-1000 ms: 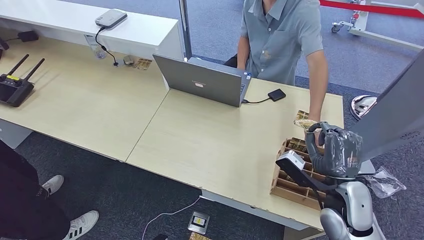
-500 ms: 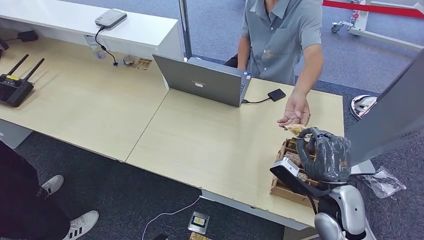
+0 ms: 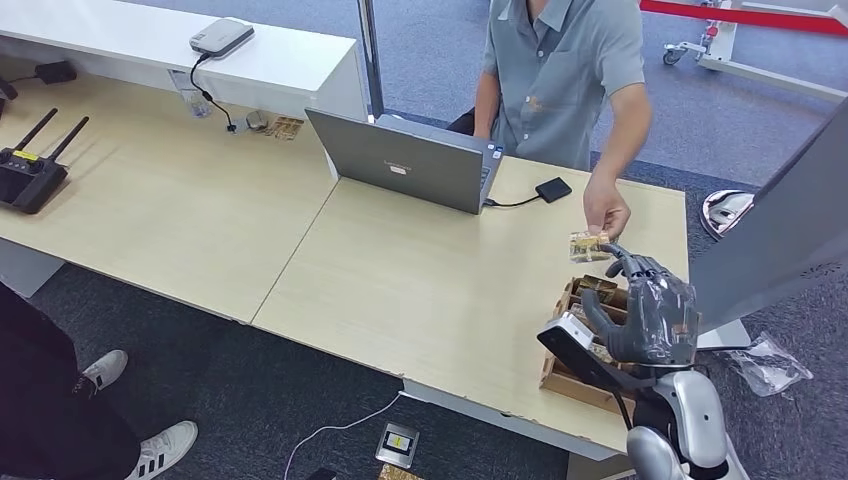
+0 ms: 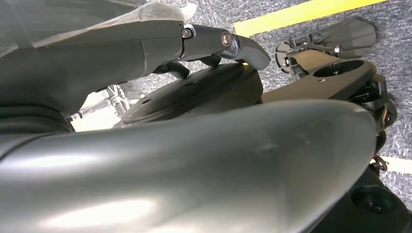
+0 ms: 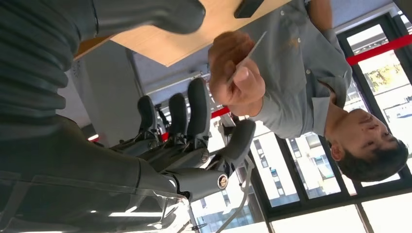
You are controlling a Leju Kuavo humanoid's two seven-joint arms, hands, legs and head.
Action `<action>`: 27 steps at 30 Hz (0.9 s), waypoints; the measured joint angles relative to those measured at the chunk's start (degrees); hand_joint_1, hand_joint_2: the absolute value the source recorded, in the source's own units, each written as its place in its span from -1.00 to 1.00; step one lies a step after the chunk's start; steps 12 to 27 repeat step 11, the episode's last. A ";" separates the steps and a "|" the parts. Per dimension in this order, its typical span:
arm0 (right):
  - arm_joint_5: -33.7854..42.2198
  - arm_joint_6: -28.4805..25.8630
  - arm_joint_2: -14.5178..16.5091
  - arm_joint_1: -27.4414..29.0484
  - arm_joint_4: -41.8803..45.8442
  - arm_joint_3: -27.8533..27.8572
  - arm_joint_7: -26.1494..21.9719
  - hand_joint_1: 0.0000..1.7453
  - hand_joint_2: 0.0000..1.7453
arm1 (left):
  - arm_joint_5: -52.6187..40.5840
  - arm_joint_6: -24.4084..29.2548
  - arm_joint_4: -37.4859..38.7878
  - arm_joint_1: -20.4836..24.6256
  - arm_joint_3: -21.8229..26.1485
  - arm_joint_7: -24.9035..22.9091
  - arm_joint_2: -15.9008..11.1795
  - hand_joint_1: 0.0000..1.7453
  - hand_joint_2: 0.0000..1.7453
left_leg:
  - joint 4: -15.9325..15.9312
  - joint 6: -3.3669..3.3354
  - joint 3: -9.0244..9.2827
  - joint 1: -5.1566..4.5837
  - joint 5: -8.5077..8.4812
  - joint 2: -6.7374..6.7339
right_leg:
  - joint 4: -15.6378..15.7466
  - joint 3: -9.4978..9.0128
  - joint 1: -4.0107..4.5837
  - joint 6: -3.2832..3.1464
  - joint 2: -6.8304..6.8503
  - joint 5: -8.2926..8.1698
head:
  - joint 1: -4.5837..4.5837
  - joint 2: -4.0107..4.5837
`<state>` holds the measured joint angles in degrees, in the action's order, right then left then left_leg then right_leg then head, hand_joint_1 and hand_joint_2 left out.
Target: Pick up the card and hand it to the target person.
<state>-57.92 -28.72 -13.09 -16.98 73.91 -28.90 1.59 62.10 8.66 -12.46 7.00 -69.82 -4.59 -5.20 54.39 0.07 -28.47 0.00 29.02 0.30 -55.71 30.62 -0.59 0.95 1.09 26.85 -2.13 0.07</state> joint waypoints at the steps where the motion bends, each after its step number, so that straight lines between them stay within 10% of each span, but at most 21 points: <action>1: 0.13 0.20 0.01 0.00 -0.12 -0.02 0.04 -1.00 1.00 | 0.01 0.00 0.00 0.00 0.01 0.00 0.00 -1.00 -1.00 | 0.00 0.00 0.00 0.00 0.00 0.00 | 0.00 0.00 0.00 0.00 0.00 0.00 | 0.00 0.00; 27: 2.17 0.63 0.02 0.38 -0.57 -0.12 0.95 -1.00 1.00 | 0.06 0.09 0.00 0.00 0.01 0.00 0.00 -1.00 -1.00 | 0.00 0.00 0.01 0.00 0.00 0.00 | 0.00 0.00 0.00 0.00 0.00 0.00 | 0.00 0.00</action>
